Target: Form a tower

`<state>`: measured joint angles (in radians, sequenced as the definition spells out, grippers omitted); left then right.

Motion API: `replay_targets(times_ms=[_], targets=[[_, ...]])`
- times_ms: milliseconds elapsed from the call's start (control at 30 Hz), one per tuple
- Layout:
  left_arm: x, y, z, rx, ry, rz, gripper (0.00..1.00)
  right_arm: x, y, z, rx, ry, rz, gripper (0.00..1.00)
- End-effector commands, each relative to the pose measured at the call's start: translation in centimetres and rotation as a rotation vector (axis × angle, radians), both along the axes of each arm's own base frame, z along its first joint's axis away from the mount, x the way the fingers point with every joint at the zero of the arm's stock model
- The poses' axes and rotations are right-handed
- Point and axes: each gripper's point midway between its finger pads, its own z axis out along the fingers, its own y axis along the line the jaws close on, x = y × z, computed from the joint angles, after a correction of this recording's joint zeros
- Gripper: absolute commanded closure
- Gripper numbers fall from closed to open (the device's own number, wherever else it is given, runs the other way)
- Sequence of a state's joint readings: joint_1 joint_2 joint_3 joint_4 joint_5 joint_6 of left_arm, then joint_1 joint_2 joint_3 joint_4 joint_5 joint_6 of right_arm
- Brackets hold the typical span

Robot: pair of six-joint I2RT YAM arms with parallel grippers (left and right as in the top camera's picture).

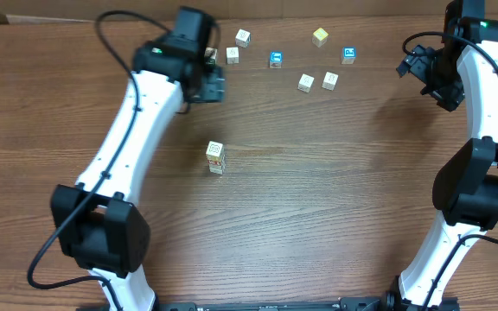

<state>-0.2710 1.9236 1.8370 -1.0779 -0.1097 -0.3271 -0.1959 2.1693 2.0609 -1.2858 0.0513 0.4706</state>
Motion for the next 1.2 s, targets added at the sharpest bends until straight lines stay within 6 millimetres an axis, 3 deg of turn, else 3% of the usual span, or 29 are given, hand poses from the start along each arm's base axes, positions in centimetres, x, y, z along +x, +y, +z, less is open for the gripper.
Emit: replay_targets(times_ms=[0, 67, 233, 300, 500, 700, 1167], targets=[[-0.3, 4.1, 1.3, -0.020, 0.005, 0.138, 0.87, 0.6, -0.1, 1.5, -0.009, -0.043, 0.004, 0.00], [-0.9, 5.7, 0.8, -0.037, 0.048, 0.171, 0.95, 0.6, -0.1, 1.5, -0.009, -0.043, 0.004, 0.00], [-2.9, 8.5, -1.6, -0.126, 0.201, 0.230, 0.96, 0.6, -0.1, 1.5, -0.009, -0.042, 0.004, 0.00], [-3.8, 8.5, -3.1, -0.176, 0.268, 0.236, 0.96, 0.6, -0.1, 1.5, -0.009, -0.043, 0.004, 0.00], [-6.8, 6.5, -8.8, -0.331, 0.489, 0.192, 0.96, 0.6, -0.1, 1.5, -0.009, -0.043, 0.004, 0.00], [-9.2, 4.4, -12.5, -0.442, 0.606, 0.143, 0.96, 0.6, -0.1, 1.5, -0.009, -0.043, 0.004, 0.00], [-10.7, 2.5, -16.0, -0.563, 0.612, 0.134, 0.96, 0.6, -0.1, 1.5, -0.009, -0.043, 0.004, 0.00]])
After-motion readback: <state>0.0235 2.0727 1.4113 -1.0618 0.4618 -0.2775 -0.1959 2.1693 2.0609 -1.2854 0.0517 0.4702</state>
